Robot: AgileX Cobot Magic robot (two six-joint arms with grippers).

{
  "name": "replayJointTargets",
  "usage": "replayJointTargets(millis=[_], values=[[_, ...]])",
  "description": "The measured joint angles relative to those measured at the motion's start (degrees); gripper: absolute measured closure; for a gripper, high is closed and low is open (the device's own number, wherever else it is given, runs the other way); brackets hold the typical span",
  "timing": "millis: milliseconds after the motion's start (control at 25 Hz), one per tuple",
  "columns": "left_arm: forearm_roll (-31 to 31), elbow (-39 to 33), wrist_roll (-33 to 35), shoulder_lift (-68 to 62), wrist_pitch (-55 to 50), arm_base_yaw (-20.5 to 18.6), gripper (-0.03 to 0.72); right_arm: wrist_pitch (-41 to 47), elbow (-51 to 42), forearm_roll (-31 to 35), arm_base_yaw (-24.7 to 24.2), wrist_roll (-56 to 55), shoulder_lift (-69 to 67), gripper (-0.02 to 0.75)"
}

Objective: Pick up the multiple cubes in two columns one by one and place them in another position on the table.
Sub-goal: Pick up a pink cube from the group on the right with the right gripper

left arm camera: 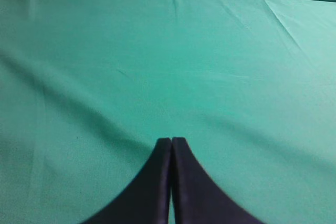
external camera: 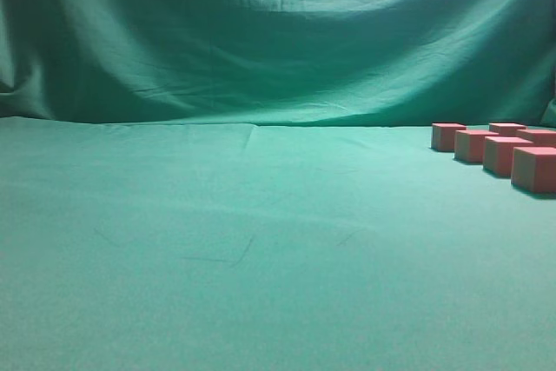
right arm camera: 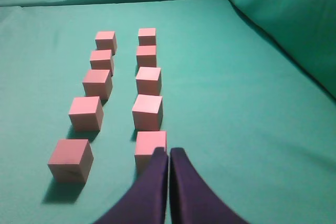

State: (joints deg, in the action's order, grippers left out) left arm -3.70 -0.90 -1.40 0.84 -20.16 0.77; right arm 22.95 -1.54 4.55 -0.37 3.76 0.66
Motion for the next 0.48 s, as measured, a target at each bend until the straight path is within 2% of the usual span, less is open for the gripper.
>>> replayJointTargets(millis=[480], values=[[0.0, 0.0, 0.0, 0.0, 0.0, 0.0, 0.688, 0.0, 0.0, 0.0, 0.0, 0.0, 0.0, 0.738]])
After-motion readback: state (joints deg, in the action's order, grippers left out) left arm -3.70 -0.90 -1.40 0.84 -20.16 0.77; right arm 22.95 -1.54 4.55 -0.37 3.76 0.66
